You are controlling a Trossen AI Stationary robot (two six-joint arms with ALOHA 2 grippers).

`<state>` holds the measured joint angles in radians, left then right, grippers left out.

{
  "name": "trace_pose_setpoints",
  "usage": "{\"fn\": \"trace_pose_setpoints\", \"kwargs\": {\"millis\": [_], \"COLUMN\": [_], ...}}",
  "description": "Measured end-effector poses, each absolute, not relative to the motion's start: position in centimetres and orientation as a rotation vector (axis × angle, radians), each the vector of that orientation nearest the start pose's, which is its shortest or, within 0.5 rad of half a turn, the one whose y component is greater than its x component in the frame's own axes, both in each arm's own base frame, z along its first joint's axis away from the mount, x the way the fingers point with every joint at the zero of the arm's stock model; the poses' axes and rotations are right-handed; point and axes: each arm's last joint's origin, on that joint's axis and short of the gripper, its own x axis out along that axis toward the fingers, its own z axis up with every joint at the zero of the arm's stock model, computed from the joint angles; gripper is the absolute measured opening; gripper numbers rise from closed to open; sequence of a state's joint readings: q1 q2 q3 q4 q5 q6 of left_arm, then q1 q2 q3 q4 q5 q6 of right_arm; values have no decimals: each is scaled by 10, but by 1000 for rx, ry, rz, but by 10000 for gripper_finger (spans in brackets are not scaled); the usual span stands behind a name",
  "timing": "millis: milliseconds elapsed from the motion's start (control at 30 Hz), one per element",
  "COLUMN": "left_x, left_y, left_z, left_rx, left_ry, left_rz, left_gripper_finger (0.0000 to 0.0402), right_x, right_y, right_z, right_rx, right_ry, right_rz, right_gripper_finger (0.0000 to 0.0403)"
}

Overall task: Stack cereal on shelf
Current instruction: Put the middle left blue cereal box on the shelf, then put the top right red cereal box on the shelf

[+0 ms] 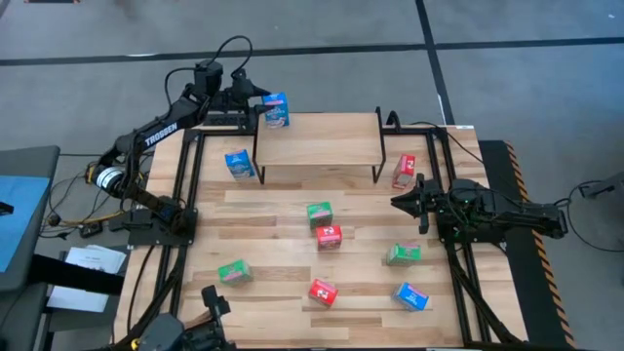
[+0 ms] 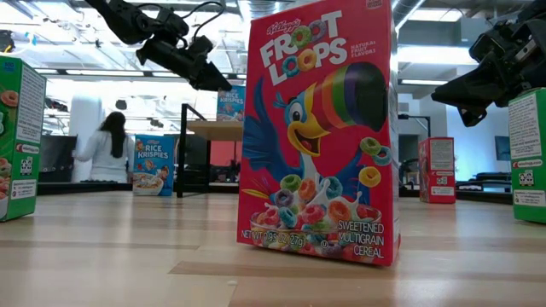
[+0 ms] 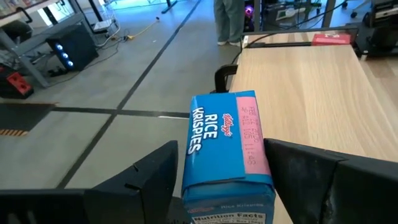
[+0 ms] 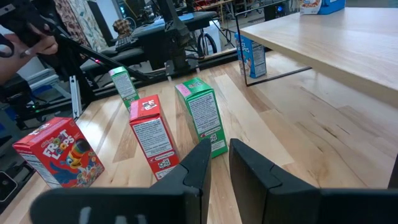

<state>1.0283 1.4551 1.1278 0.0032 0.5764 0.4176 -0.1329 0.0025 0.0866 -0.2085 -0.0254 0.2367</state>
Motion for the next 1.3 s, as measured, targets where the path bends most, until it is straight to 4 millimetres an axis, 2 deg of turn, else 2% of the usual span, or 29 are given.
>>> {"fn": "trace_pose_setpoints", "kwargs": {"millis": [500, 667, 933, 1100, 1300], "left_x": [180, 176, 174, 181, 199], "left_y": [268, 261, 252, 241, 214], "left_z": [325, 335, 345, 350, 358], "left_rx": [186, 204, 95, 30, 59], "left_ry": [284, 261, 194, 169, 153], "left_rz": [407, 411, 386, 341, 242], "left_gripper_finger": [224, 224, 224, 224, 224], "right_x": [90, 90, 90, 90, 90], "right_y": [-11, -11, -11, -11, -11], "right_z": [173, 173, 172, 173, 173], "right_rx": [246, 246, 246, 246, 246], "right_ry": [111, 111, 111, 111, 111], "right_rz": [-122, -122, -122, -122, -122], "right_gripper_finger": [82, 82, 82, 82, 82]}}
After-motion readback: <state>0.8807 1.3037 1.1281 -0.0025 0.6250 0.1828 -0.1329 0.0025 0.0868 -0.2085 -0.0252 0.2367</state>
